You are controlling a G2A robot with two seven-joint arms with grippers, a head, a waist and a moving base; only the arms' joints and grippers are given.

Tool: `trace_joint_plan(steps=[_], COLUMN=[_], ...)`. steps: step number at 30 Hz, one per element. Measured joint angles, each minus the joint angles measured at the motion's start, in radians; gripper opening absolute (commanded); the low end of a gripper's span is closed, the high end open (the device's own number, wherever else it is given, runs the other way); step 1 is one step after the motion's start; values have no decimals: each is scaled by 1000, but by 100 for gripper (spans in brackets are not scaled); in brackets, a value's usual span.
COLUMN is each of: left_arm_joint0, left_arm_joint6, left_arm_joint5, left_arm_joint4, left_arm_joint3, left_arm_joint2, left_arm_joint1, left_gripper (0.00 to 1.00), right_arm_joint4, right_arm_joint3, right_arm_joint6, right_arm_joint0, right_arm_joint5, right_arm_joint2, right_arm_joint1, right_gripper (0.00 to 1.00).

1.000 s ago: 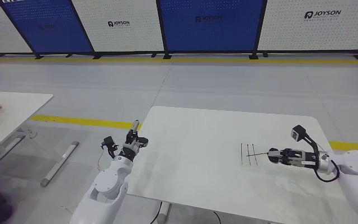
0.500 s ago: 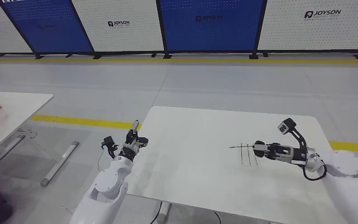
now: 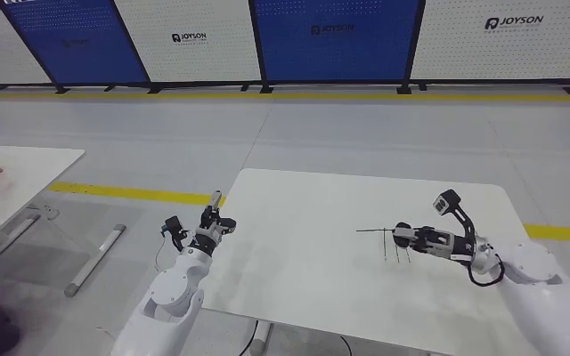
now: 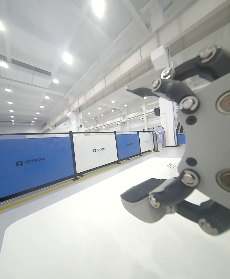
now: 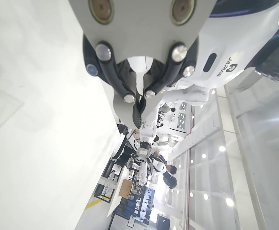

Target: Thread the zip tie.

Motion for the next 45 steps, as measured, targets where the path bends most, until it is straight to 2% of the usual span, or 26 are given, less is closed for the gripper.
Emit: trace_joint_plan(steps=[4, 8, 12, 16, 18, 24, 27, 29, 32, 37, 40, 42, 45], left_arm_joint0=[-16, -32, -43, -51, -52, -53, -53, -57, -69, -96, -112, -126, -133], left_arm_joint6=[-9, -18, -21, -17, -22, -21, -15, -30, -29, 11, 1, 4, 63], left_arm_joint5=[-1, 3, 10, 31, 42, 39, 17, 25, 23, -6, -22, -27, -36], left_arm_joint4=[-37, -19, 21, 43, 39, 42, 76, 72, 96, 217, 270, 310, 324], left_arm_joint3=[-10, -33, -63, -53, -49, -48, -30, -26, -28, -17, 6, 33, 54], left_arm_joint2=[19, 71, 139, 186, 190, 188, 187, 199, 242, 362, 426, 460, 476], left_arm_joint1=[-6, -12, -19, -24, -24, -24, -24, -26, -31, -44, -51, -55, -61], left_gripper=[100, 100, 100, 100, 100, 100, 100, 100, 100, 100, 100, 100, 100], right_arm_joint4=[36, 56, 31, 36, 37, 35, 13, 13, 2, -42, -83, -74, -72], right_arm_joint3=[-23, -42, -19, 14, 13, 11, -22, -38, -38, 4, 1, 2, 2], right_arm_joint6=[-36, -51, -54, -53, -53, -55, -107, -124, -142, -231, -304, -308, -306], right_arm_joint0=[-24, -37, -26, -17, -17, -18, -37, -43, -34, -2, -9, -15, -15], right_arm_joint5=[-17, -17, -17, -17, -16, -16, -16, -17, -17, -17, -17, -17, -17], right_arm_joint2=[7, 6, -24, -35, -34, -34, -33, -38, -58, -97, -105, -104, -103], right_arm_joint1=[-10, -28, -52, -64, -64, -63, -67, -74, -92, -133, -156, -162, -162], right_gripper=[0, 0, 0, 0, 0, 0, 0, 0, 0, 0, 0, 0, 0])
